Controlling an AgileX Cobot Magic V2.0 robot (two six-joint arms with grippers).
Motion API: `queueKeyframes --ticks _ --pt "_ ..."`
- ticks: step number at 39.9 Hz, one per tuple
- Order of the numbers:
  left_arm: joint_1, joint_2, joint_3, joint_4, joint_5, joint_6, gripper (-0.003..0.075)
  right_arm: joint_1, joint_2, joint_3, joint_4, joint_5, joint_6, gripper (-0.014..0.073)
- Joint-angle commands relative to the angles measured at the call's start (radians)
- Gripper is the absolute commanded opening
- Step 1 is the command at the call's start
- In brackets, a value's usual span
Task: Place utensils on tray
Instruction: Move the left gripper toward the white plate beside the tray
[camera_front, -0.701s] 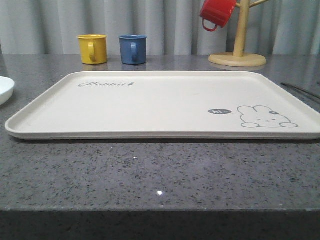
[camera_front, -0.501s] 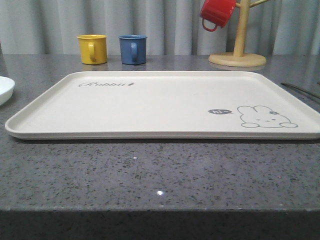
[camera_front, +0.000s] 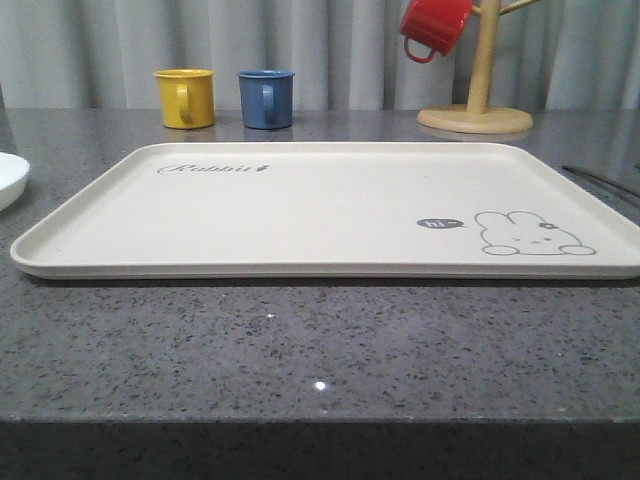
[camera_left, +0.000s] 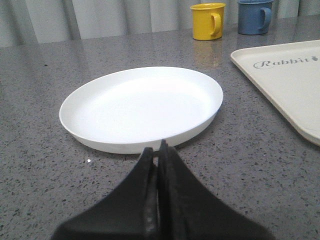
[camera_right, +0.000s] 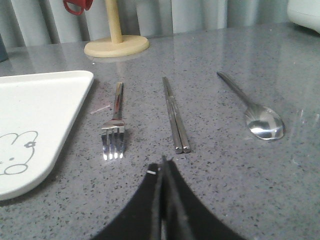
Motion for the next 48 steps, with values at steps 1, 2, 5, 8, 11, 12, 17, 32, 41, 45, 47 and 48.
queueKeyframes --ticks 1,2,5,8,11,12,17,32,41,45,47,48 --pt "0.002 -0.021 -0.003 -0.002 -0.085 -0.008 -0.0018 -0.006 -0.017 0.000 -0.002 -0.082 -0.007 -0.0040" --pt "0.002 -0.021 -0.003 -0.002 -0.085 -0.008 -0.0018 -0.006 -0.017 0.000 -0.002 -0.082 -0.007 -0.0040" --pt "0.002 -0.021 -0.003 -0.002 -0.085 -0.008 -0.0018 -0.006 -0.017 0.000 -0.002 -0.082 -0.007 -0.0040" --pt "0.002 -0.021 -0.003 -0.002 -0.085 -0.008 -0.0018 -0.006 -0.017 0.000 -0.002 -0.082 -0.007 -0.0040" --pt "0.002 -0.021 -0.003 0.002 -0.106 -0.008 -0.0018 -0.006 -0.017 0.000 -0.002 -0.082 -0.007 -0.0040" --pt "0.002 -0.021 -0.003 0.005 -0.124 -0.008 -0.0018 -0.006 -0.017 0.000 -0.002 -0.083 -0.007 -0.0040" --pt "0.002 -0.021 -0.003 0.005 -0.191 -0.008 -0.0018 -0.006 -0.017 -0.001 -0.002 -0.092 -0.007 -0.0040" --pt "0.002 0.010 -0.209 -0.038 -0.317 -0.008 -0.0019 -0.006 -0.001 -0.243 0.000 -0.051 -0.007 -0.0040" --pt "0.002 0.244 -0.455 0.018 -0.001 -0.008 -0.0019 -0.006 0.227 -0.540 0.000 0.230 -0.007 -0.0063" --pt "0.002 0.334 -0.502 0.020 0.027 -0.008 -0.0018 -0.006 0.321 -0.596 -0.001 0.241 -0.007 -0.0064" --pt "0.002 0.358 -0.511 0.020 0.027 -0.008 -0.0018 -0.006 0.344 -0.602 -0.001 0.234 -0.007 -0.0064" --pt "0.002 0.365 -0.514 0.020 0.024 -0.008 -0.0018 -0.006 0.351 -0.602 -0.001 0.230 -0.007 -0.0064"
